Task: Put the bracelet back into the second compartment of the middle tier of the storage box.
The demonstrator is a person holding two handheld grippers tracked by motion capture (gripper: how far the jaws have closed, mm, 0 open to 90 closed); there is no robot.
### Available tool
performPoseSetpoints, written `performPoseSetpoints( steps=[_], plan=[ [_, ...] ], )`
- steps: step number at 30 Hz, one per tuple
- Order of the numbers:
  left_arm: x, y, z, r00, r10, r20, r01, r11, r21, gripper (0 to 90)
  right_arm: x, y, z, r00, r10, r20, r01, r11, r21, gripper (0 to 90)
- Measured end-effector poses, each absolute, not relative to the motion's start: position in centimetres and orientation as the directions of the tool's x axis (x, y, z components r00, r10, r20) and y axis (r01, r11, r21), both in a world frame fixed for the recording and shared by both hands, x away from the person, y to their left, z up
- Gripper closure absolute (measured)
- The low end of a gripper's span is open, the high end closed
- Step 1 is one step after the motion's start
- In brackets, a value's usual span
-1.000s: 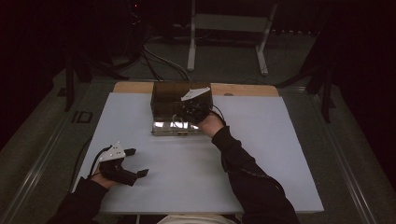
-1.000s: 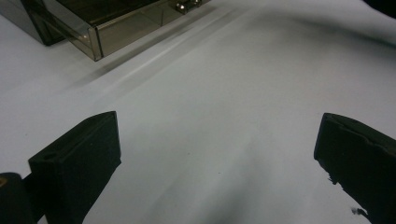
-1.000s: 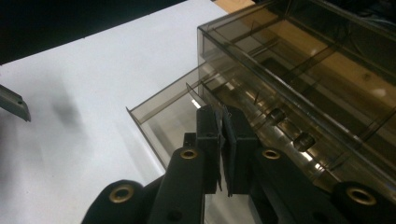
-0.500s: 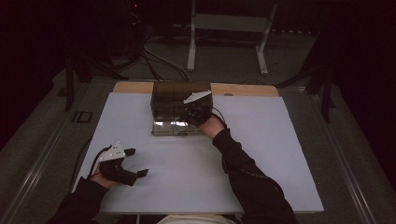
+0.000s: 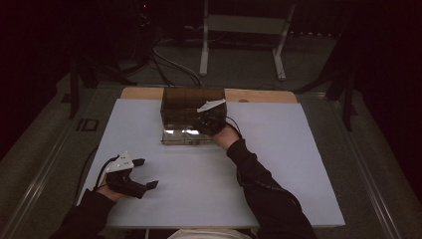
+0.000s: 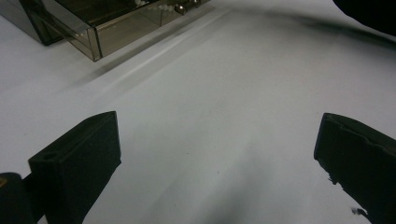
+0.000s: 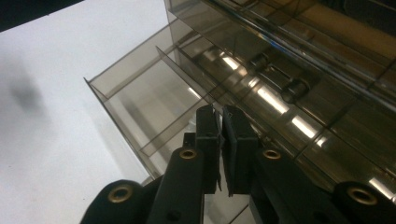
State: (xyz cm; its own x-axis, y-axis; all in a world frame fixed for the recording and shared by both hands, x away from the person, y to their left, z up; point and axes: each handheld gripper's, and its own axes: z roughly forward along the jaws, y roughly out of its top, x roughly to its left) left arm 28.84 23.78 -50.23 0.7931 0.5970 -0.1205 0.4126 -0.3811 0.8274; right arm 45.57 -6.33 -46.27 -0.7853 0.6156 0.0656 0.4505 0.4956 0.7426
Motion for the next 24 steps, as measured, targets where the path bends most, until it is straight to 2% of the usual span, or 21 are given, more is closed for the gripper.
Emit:
performPoseSetpoints(
  steps=[11,12,14,15,16,23,24],
  plan=[
    [28.9,23.8,-50.2,0.793,0.597,-0.119,0.411,-0.381,0.828,2.0,45.8,-6.4,-46.6,-0.781,0.621,0.060,0.451,0.494,0.743,85.3],
    [28.9,23.8,-50.2,0.794,0.596,-0.121,0.412,-0.380,0.828,2.0,45.8,-6.4,-46.4,-0.782,0.620,0.065,0.450,0.489,0.747,82.1],
    [28.8,23.8,-50.2,0.794,0.596,-0.119,0.411,-0.382,0.828,2.0,45.7,-6.4,-46.1,-0.789,0.610,0.074,0.442,0.480,0.758,66.4],
    [28.8,23.8,-50.2,0.794,0.596,-0.119,0.411,-0.382,0.828,2.0,45.7,-6.4,-46.1,-0.789,0.610,0.074,0.442,0.480,0.758,66.4],
    [28.9,23.8,-50.2,0.795,0.595,-0.119,0.411,-0.383,0.827,2.0,45.5,-6.3,-45.6,-0.792,0.608,0.064,0.425,0.472,0.772,54.5],
    [28.9,23.8,-50.3,0.794,0.596,-0.122,0.413,-0.380,0.828,2.0,44.9,-6.5,-43.7,-0.786,0.615,0.064,0.400,0.426,0.812,29.4],
    [28.9,23.8,-50.3,0.794,0.596,-0.122,0.413,-0.380,0.828,2.0,44.9,-6.5,-43.7,-0.786,0.615,0.064,0.400,0.426,0.812,29.4]
  ],
)
